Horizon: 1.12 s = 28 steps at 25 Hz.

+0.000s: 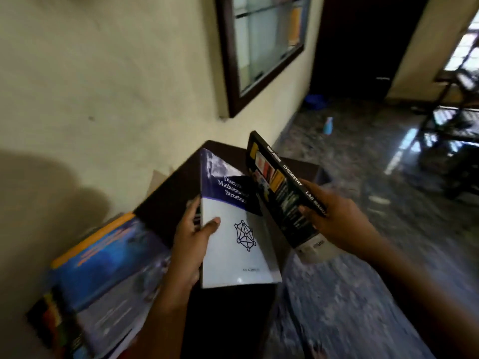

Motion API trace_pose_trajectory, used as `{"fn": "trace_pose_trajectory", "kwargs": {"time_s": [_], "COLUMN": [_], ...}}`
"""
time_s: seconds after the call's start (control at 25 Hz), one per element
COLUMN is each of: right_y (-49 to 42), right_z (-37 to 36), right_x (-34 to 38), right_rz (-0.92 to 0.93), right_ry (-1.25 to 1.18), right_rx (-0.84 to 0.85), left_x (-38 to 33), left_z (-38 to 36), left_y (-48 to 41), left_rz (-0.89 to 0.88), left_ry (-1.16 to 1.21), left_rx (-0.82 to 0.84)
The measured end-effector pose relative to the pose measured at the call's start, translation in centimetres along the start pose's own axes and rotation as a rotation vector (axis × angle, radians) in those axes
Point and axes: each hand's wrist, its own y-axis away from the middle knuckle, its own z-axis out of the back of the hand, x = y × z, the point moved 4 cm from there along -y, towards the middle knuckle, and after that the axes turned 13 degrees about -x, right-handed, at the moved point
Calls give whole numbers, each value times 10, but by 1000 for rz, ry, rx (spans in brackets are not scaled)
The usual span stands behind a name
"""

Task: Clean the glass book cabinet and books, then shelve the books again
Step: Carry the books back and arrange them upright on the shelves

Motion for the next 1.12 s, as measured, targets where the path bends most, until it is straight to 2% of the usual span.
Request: {"fn": "trace_pose_trajectory", "kwargs": {"time_s": [0.2,0.44,0.68,0.96,1.04,1.12], "right_y": [-20,-76,-170,-368,-455,-488], "right_z": [59,141,165,170,175,185], "right_x": [-142,-292,-403,-494,-525,-531], "right_rz": [-326,-513,-598,-531,-556,-496], "right_ry": [-21,-27,-101,-58,-78,-28], "right_rx": [-149,-225,-208,-148,-120,-151], "left_x": [7,24,33,21,4,-4], "left_z": [-179,-372,-488,-628,-687,-715], "left_y": [-14,-36,-104,-237,-310,-334], "left_rz": [32,24,4,-56,-50,-62], "left_ry": [-157,-275,-350,-312,-315,-341], "left_rx": [293,378,299,228,163,169]}}
